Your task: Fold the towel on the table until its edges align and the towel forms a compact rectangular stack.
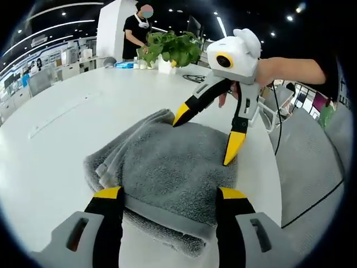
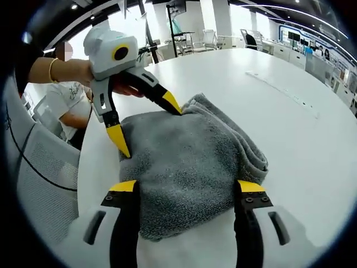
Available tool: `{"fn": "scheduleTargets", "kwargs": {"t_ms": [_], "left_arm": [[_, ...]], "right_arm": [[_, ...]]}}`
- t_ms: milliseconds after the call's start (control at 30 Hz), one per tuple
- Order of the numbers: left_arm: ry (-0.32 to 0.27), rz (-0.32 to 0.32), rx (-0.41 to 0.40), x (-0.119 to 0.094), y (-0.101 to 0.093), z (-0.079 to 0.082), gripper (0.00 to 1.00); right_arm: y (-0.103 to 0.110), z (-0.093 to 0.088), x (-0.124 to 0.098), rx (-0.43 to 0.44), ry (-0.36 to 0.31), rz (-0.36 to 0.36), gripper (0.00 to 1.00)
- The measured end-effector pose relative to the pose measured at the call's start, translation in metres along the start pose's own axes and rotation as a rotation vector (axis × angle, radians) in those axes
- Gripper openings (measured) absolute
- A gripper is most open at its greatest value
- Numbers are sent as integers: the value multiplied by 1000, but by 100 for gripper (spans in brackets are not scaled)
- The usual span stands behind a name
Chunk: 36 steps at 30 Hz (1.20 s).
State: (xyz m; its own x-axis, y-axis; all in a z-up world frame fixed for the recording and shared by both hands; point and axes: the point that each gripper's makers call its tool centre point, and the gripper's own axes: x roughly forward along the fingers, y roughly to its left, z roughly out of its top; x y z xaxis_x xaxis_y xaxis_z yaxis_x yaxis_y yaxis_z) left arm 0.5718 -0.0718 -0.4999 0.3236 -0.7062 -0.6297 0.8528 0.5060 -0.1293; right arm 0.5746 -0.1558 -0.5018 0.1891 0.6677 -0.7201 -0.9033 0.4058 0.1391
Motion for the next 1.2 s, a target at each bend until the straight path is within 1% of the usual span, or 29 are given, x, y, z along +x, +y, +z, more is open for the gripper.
{"fn": "scheduleTargets", "kwargs": {"t_ms": [67, 100, 200, 267, 300, 367, 467, 533, 600, 633, 733, 767, 933, 1033, 1067, 1200], "left_arm": [[-24, 3, -6, 0, 1, -1, 70], [-29, 6, -9, 1, 3, -2, 70], [-17, 18, 12, 2, 1, -1, 70], [1, 24, 24, 3, 1, -2, 70], [4, 26, 26, 3, 0, -1, 70], [3, 27, 30, 2, 0, -1, 70], [-15, 43, 35, 3, -1, -3, 70], [-21, 57, 48, 4, 0, -5, 70], [-27, 65, 47, 5, 1, -6, 71], [-31, 67, 48, 5, 1, -4, 71], [-27, 61, 42, 5, 2, -4, 71], [-27, 62, 40, 4, 0, -2, 71], [-40, 93, 26, 5, 0, -3, 71], [-51, 94, 18, 6, 4, -5, 71], [-59, 94, 3, 6, 4, -4, 70], [-57, 100, 4, 5, 1, -1, 71]], "right_arm": [[0, -1, 1, -14, -1, -14, 69], [0, -2, 2, -21, 16, -23, 69], [1, -3, 5, -43, 91, -48, 69], [3, -1, 7, -51, 116, -61, 70], [4, 0, 7, -49, 114, -64, 69], [1, -4, 9, -49, 108, -66, 70], [3, -4, 6, -50, 84, -67, 70], [4, -4, 10, -65, 101, -74, 70], [2, -5, 8, -65, 109, -77, 70], [2, -5, 8, -64, 109, -76, 70], [3, -5, 10, -65, 99, -73, 70], [4, -4, 11, -67, 96, -73, 70], [2, -4, 11, -74, 115, -79, 70], [2, -5, 10, -72, 102, -79, 69], [2, -5, 9, -72, 96, -79, 69], [2, -5, 11, -72, 97, -87, 69]]}}
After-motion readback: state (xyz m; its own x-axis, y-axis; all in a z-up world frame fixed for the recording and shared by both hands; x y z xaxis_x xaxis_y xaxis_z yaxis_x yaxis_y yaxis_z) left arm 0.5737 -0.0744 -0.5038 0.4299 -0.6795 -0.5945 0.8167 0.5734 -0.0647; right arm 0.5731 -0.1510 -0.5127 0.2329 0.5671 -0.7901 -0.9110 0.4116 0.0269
